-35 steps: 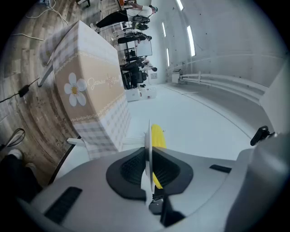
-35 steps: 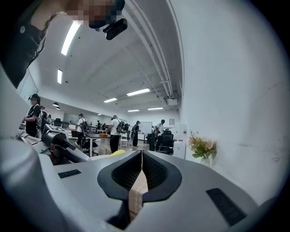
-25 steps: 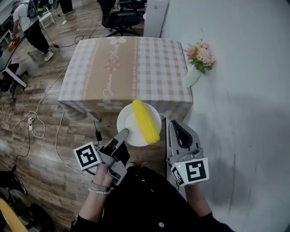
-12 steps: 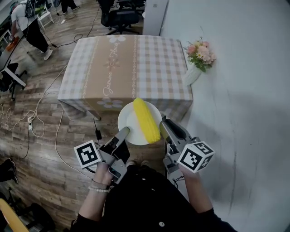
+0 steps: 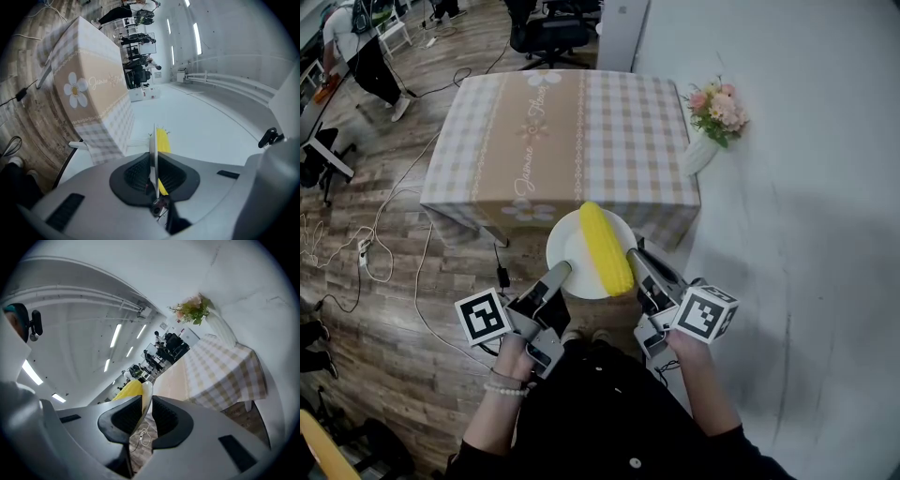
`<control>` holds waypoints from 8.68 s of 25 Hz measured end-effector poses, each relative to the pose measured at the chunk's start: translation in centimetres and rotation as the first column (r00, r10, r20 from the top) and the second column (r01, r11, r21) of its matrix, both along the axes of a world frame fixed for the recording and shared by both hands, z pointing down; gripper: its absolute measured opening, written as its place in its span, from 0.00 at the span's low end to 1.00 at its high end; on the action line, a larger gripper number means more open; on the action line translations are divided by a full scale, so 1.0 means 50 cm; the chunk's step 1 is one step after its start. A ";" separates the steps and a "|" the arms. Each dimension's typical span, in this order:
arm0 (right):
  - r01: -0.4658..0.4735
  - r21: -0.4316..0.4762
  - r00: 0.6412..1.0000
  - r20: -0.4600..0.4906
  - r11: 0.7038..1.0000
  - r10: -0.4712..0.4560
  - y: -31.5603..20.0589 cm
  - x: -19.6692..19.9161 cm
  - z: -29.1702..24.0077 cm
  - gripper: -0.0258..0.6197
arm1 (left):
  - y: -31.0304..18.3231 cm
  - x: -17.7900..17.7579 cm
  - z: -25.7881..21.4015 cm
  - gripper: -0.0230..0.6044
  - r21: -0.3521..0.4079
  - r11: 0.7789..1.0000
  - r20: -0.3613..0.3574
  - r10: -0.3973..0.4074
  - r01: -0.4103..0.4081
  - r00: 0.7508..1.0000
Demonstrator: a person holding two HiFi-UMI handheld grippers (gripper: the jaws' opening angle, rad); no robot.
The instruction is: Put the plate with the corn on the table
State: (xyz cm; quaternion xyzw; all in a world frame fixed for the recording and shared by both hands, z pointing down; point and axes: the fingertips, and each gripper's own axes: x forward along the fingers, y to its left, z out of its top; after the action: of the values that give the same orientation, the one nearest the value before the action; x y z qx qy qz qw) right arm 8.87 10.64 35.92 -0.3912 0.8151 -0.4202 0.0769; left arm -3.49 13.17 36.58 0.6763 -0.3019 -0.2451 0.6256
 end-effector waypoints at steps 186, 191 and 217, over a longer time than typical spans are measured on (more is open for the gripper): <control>-0.074 -0.183 0.996 -0.061 0.980 0.064 -0.536 0.007 0.236 0.15 | -0.562 0.008 0.250 0.08 -0.114 0.978 0.174 0.191 -0.173 0.966; -0.071 -0.196 0.994 -0.091 0.978 0.054 -0.551 0.002 0.265 0.15 | -0.582 0.008 0.275 0.08 -0.131 0.975 0.189 0.204 -0.181 0.961; -0.072 -0.278 0.966 -0.258 0.958 -0.003 -0.645 0.003 0.427 0.17 | -0.700 0.004 0.420 0.08 -0.190 0.955 0.373 0.284 -0.227 0.883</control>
State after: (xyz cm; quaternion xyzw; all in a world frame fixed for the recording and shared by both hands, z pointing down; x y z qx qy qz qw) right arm 9.04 -21.63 57.25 -0.4634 0.7422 -0.4777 -0.0788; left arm -3.31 -21.84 57.58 0.6998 -0.3468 0.0035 0.6245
